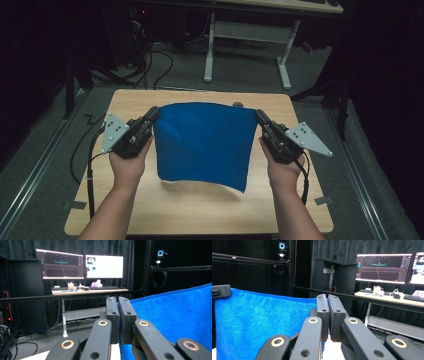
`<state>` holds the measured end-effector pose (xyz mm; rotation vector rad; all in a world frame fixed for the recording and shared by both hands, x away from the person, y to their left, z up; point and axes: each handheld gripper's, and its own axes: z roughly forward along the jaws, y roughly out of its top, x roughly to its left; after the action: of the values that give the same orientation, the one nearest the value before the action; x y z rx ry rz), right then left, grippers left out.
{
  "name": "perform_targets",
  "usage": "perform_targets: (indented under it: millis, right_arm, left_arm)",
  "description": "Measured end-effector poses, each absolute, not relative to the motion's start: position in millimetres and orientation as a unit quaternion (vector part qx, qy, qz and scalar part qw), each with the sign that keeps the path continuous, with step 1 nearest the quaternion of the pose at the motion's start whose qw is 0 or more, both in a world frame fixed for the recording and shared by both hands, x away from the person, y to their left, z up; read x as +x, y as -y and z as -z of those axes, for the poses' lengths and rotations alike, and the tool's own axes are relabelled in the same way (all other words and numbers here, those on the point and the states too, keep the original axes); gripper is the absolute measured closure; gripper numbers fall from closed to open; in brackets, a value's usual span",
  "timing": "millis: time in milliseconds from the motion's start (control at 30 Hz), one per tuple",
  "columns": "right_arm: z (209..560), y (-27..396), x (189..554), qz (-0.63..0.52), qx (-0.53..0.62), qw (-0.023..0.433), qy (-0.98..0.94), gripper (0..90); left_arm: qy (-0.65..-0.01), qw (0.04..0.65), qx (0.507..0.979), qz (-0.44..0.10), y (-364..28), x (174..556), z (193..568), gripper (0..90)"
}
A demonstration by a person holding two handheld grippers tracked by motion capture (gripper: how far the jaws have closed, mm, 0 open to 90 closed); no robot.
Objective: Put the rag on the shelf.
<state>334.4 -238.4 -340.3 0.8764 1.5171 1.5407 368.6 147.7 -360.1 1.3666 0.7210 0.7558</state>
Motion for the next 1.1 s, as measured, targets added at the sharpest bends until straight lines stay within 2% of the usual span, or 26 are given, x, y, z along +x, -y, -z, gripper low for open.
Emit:
perform_targets:
  millis: [200, 633, 1100]
  right_arm:
    - [332, 245, 349, -0.608, 0.354, 0.392, -0.593, 89.0]
    - [308, 252, 398, -0.605, 0.374, 0.397, -0.580, 89.1]
    - [298, 247, 445, -0.578, 0.382, 0.412, -0.591, 89.2]
  left_arm:
    - [-0.318, 0.642, 0.616, -0.328, -147, 389, 353, 87.7]
    - [-0.314, 0.622, 0.624, -0.354, -137, 441, 324, 87.7]
    - [-0.337, 0.604, 0.626, -0.360, -132, 492, 329, 87.7]
